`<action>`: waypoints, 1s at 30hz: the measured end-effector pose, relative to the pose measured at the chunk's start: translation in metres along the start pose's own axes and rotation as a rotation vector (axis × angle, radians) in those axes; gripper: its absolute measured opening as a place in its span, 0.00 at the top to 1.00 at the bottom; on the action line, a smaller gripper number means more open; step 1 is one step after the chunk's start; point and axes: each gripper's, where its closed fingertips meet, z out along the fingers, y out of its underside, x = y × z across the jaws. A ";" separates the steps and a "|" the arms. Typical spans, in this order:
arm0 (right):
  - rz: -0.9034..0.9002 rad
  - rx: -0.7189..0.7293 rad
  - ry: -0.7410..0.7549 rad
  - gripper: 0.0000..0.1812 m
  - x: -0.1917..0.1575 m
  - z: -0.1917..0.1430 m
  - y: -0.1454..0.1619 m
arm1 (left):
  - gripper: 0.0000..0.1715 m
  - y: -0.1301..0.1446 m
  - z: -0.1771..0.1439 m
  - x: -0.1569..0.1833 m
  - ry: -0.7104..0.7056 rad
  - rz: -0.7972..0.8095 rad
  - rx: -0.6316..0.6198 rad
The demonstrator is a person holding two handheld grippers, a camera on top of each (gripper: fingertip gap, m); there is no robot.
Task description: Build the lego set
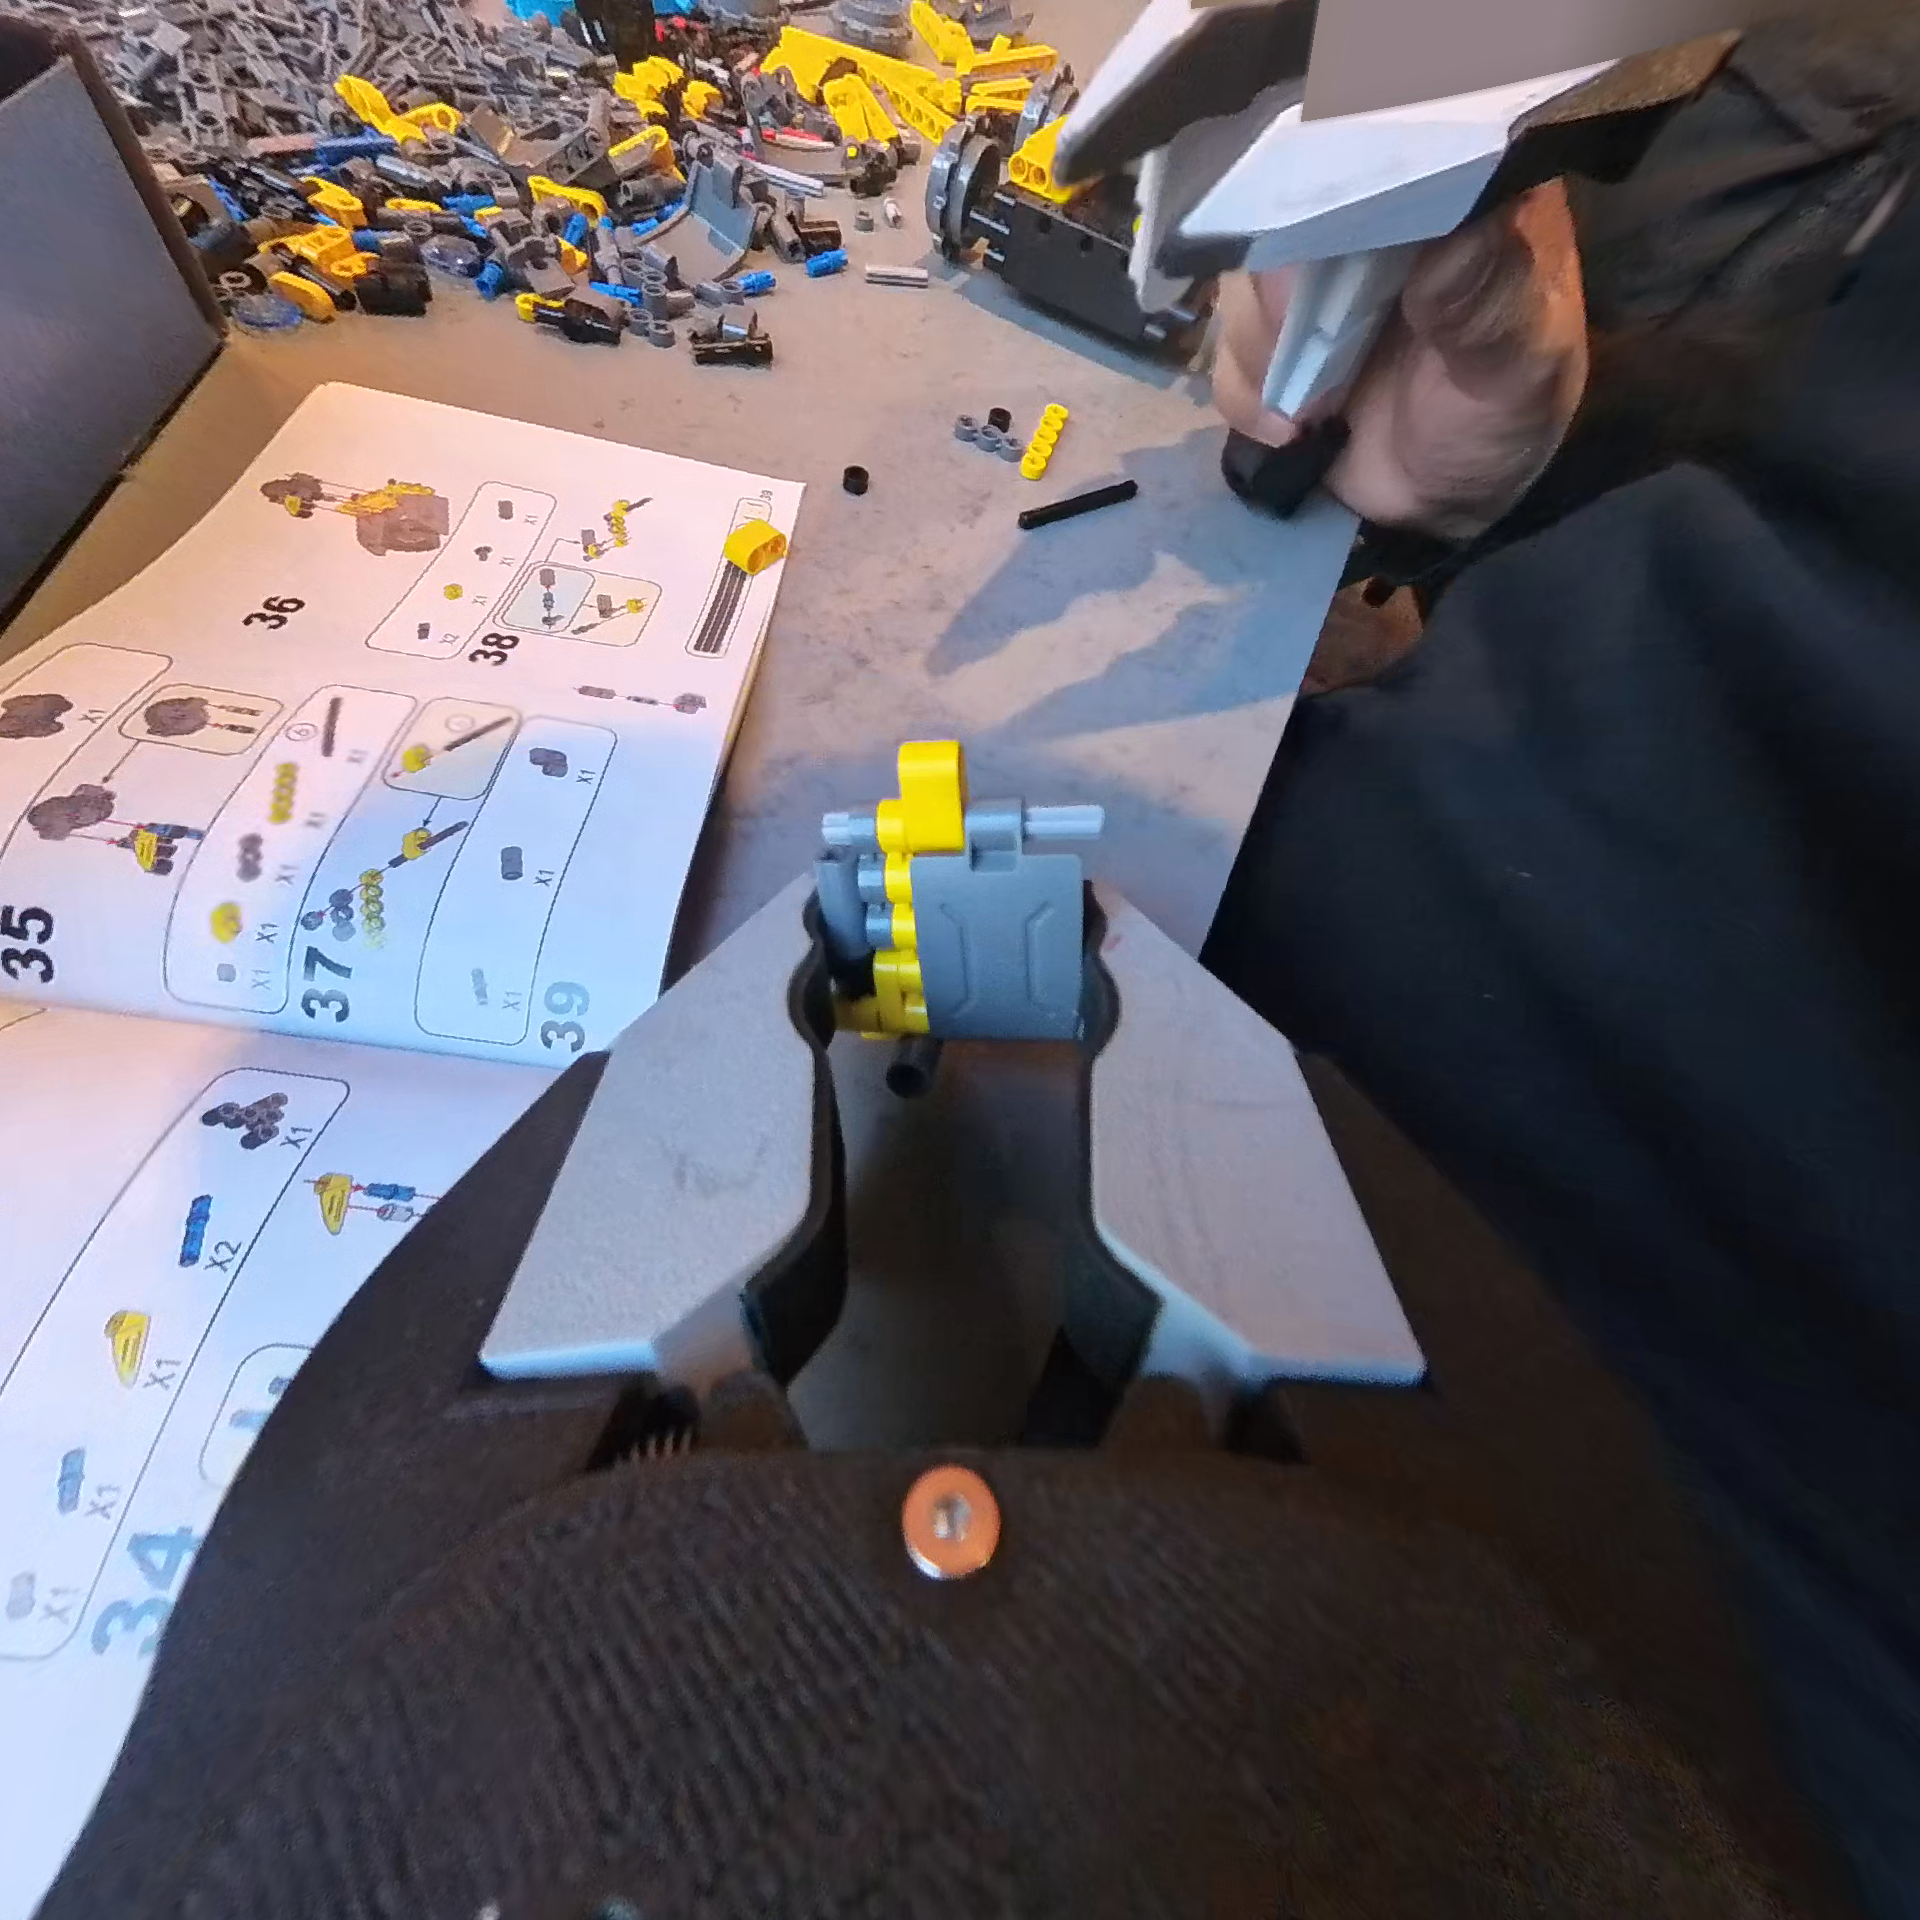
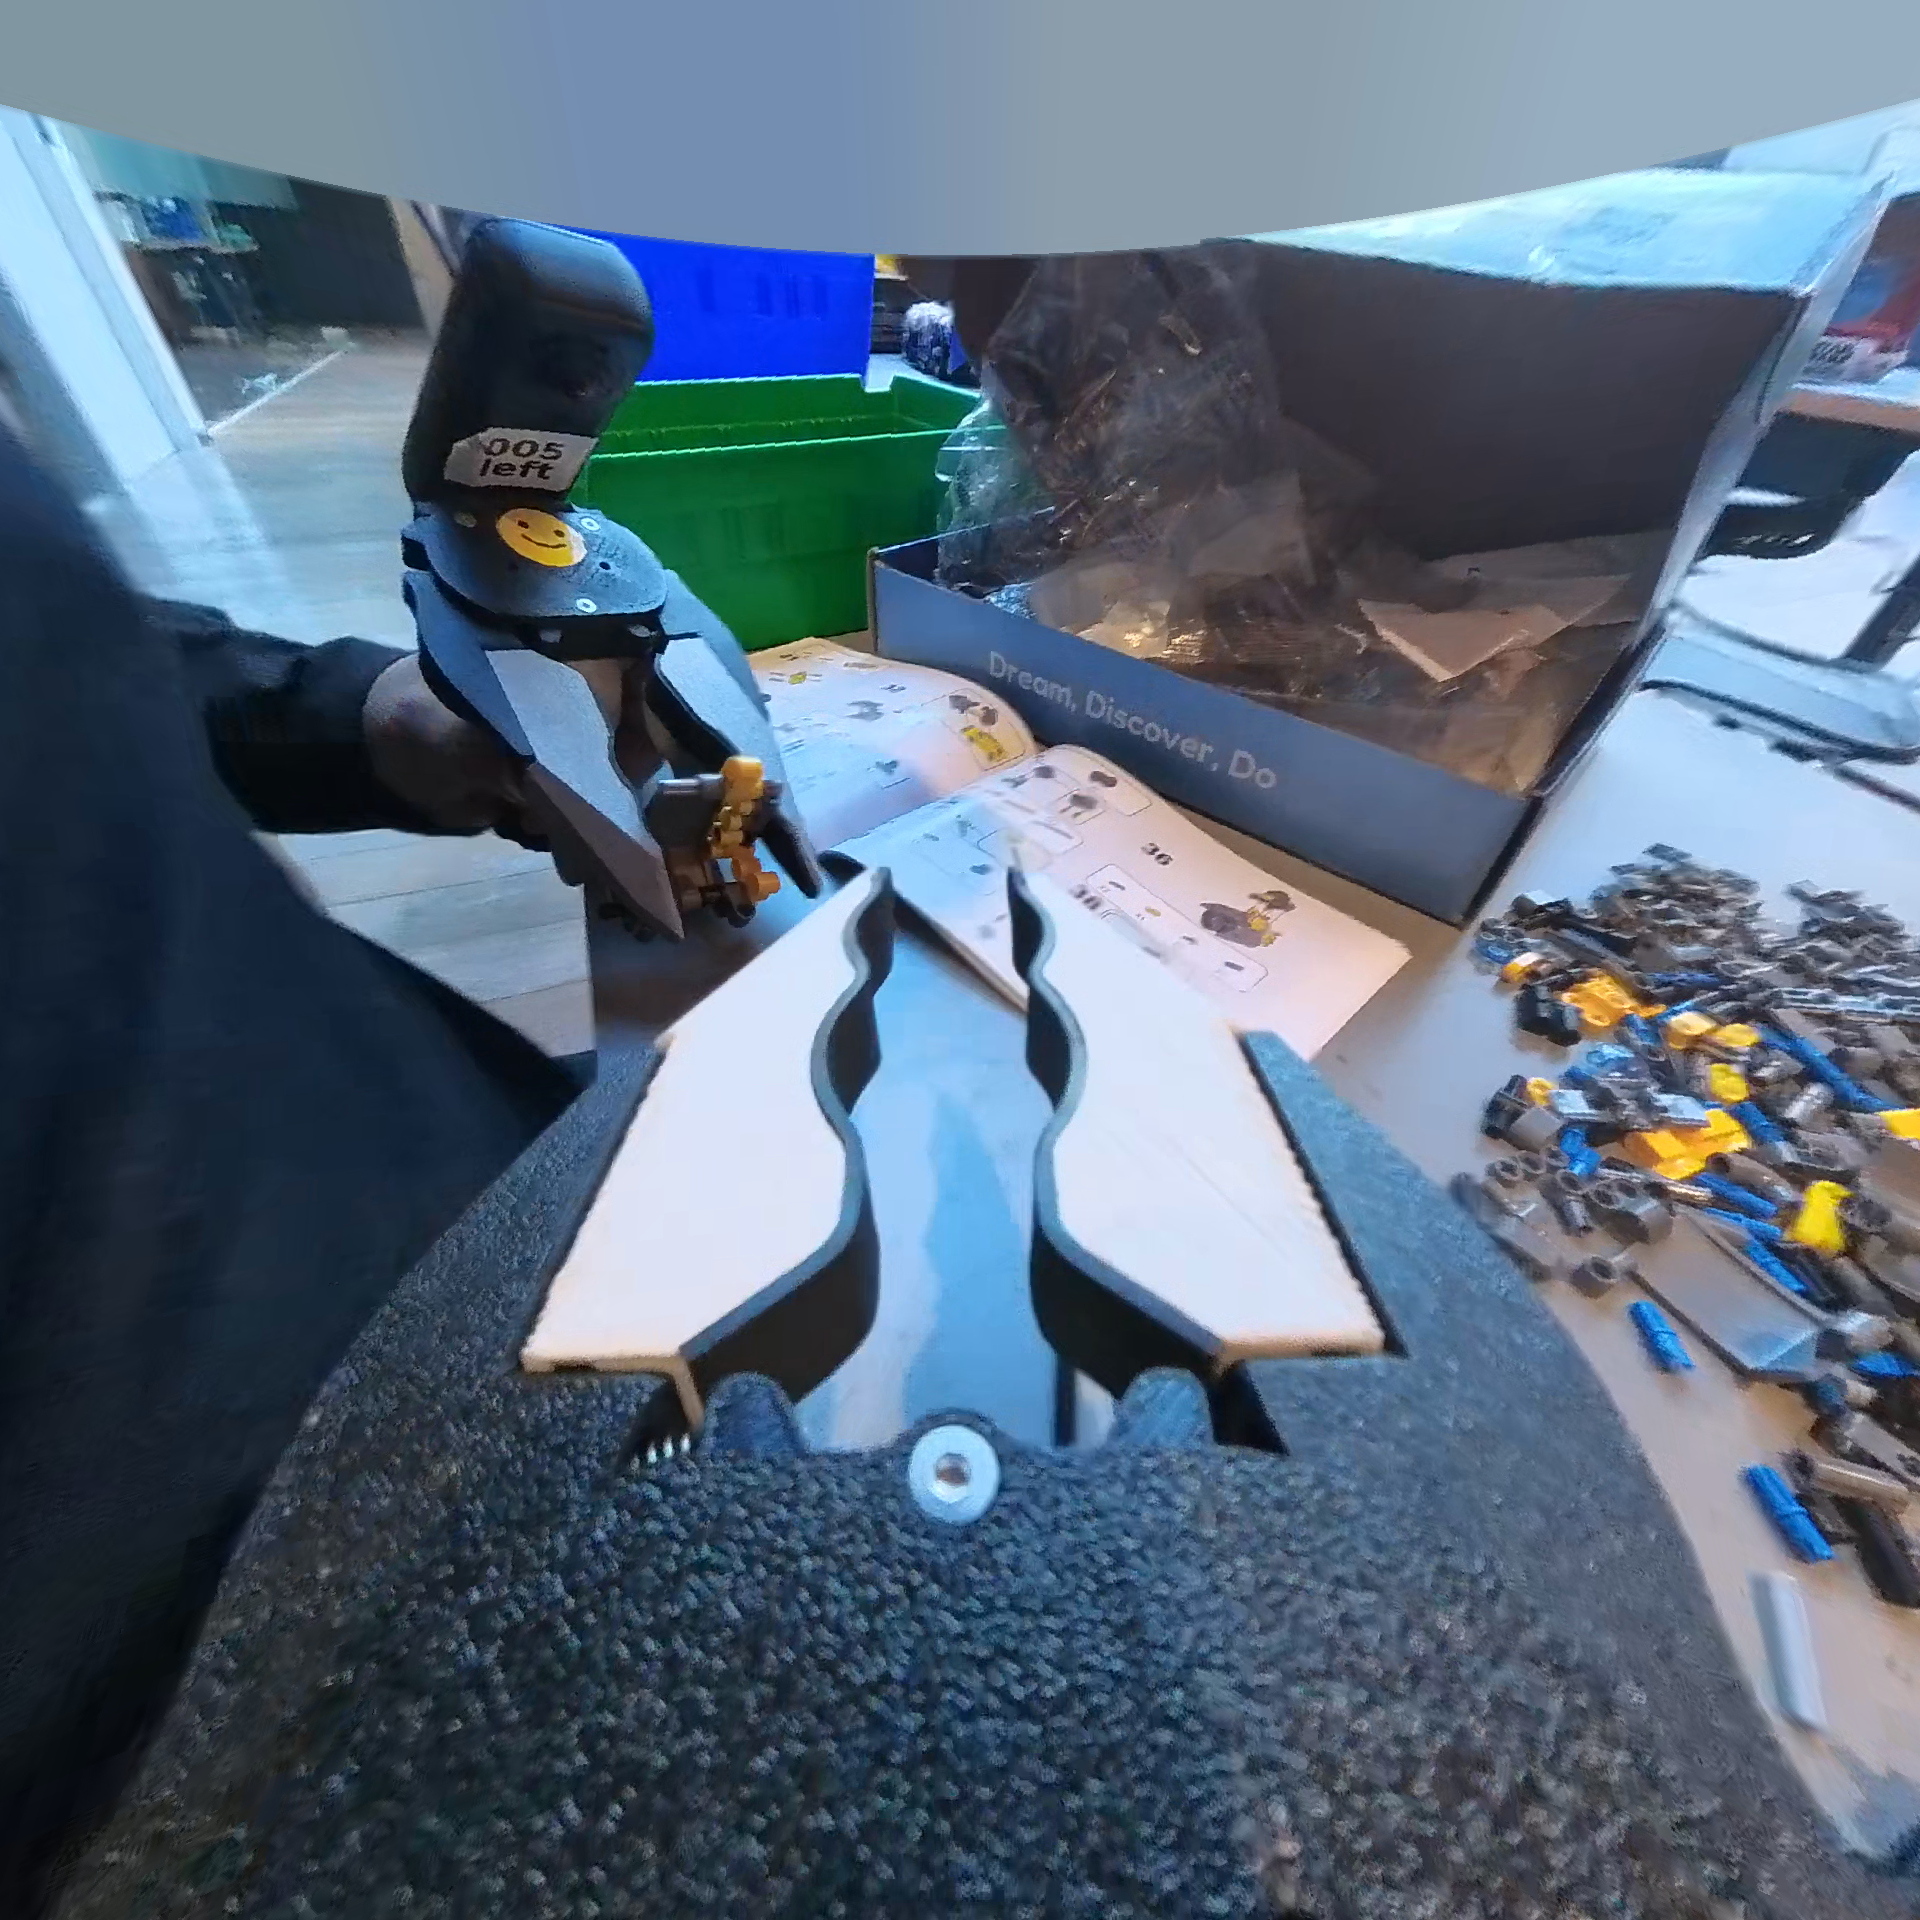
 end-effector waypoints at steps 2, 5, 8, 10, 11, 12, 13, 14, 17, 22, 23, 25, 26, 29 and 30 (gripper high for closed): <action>-0.068 0.024 0.072 0.86 0.009 -0.002 -0.003 | 0.74 0.000 0.000 0.000 0.003 -0.009 -0.005; -0.190 0.130 0.215 0.80 0.023 -0.008 -0.017 | 0.74 0.004 0.003 -0.001 0.013 -0.037 -0.040; -0.211 0.234 0.219 0.78 0.010 -0.005 -0.031 | 0.74 0.001 0.006 -0.013 -0.071 -0.085 -0.034; -0.145 0.152 0.136 0.79 -0.007 0.008 -0.024 | 0.74 -0.006 0.007 -0.019 -0.154 -0.114 -0.009; -0.104 0.073 0.083 0.82 -0.017 0.015 -0.015 | 0.74 -0.009 0.008 -0.018 -0.185 -0.104 -0.007; -0.058 -0.006 0.035 0.86 -0.027 0.021 -0.006 | 0.74 -0.011 0.009 -0.018 -0.224 -0.075 -0.022; -0.006 -0.067 -0.009 0.85 -0.036 0.026 0.002 | 0.74 -0.010 0.011 -0.019 -0.279 -0.034 -0.051; 0.040 -0.110 -0.046 0.82 -0.044 0.029 0.008 | 0.74 -0.012 0.013 -0.020 -0.330 0.021 -0.070; 0.080 -0.149 -0.073 0.89 -0.056 0.035 0.013 | 0.74 -0.018 0.015 -0.021 -0.475 0.209 -0.110; 0.135 -0.195 -0.037 0.90 -0.050 0.043 0.019 | 0.74 -0.029 0.019 -0.019 -0.594 0.392 -0.107; 0.159 -0.203 -0.041 0.92 -0.049 0.044 0.020 | 0.74 -0.031 0.019 -0.018 -0.607 0.408 -0.097; 0.200 -0.206 -0.066 0.96 -0.049 0.045 0.020 | 0.74 -0.034 0.019 -0.020 -0.640 0.432 -0.091; 0.213 -0.188 -0.078 0.97 -0.050 0.045 0.017 | 0.74 -0.035 0.020 -0.021 -0.652 0.449 -0.088; 0.222 -0.182 -0.087 0.98 -0.046 0.046 0.016 | 0.74 -0.040 0.019 -0.024 -0.688 0.498 -0.076; 0.210 -0.179 -0.082 0.98 -0.043 0.045 0.016 | 0.72 -0.041 0.021 -0.023 -0.678 0.503 -0.064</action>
